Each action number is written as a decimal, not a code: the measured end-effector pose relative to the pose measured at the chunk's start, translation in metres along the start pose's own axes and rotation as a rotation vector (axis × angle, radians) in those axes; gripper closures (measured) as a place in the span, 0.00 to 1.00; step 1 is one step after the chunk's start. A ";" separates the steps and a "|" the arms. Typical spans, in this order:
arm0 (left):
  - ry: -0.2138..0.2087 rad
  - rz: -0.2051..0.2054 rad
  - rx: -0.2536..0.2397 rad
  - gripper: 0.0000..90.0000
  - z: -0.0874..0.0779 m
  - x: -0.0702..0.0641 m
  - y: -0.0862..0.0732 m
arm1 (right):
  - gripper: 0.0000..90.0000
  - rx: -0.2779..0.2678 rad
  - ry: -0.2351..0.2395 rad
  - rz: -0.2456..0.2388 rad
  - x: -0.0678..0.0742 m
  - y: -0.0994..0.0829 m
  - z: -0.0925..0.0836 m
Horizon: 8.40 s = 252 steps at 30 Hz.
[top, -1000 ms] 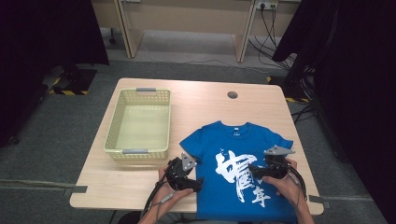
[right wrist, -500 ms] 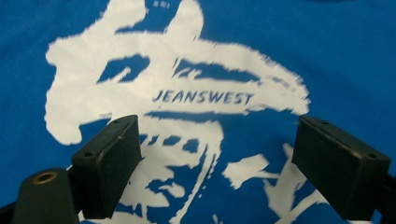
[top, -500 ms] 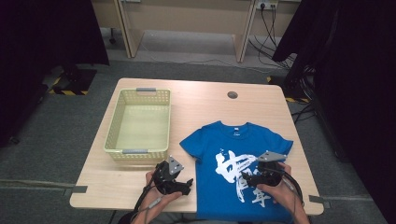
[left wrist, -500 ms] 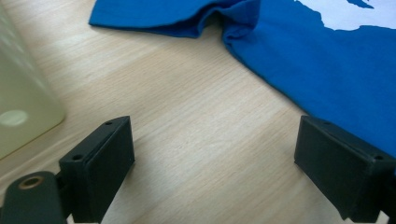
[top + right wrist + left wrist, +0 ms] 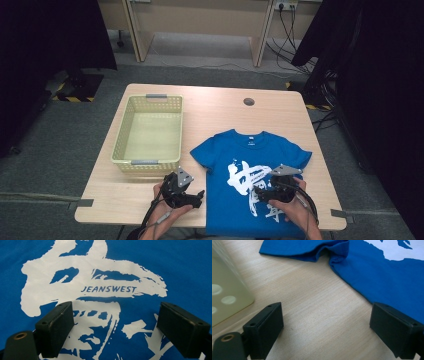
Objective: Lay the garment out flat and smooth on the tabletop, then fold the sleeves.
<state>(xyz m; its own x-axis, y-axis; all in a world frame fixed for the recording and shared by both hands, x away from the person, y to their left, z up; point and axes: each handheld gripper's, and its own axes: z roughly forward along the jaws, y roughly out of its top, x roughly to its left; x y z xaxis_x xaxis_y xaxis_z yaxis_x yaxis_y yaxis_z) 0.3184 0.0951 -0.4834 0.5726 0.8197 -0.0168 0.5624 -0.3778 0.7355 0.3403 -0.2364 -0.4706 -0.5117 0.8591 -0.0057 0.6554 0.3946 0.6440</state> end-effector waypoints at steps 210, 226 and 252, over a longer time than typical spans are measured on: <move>0.087 -0.024 -0.035 0.84 0.083 -0.005 0.101 | 0.14 -0.037 0.001 0.011 -0.024 -0.011 -0.005; 0.073 0.115 -0.067 0.69 0.092 -0.045 0.110 | 0.14 -0.037 -0.001 0.012 -0.024 -0.011 -0.005; 0.108 -0.052 -0.096 0.33 0.064 0.001 0.104 | 0.14 -0.037 -0.002 0.012 -0.023 -0.011 -0.005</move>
<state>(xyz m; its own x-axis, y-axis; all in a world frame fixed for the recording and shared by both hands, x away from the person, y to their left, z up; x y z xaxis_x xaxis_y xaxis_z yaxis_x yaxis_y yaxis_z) 0.4155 0.0290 -0.4498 0.4733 0.8808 0.0126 0.5273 -0.2947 0.7969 0.3427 -0.2622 -0.4739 -0.5024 0.8646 0.0008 0.6406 0.3716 0.6720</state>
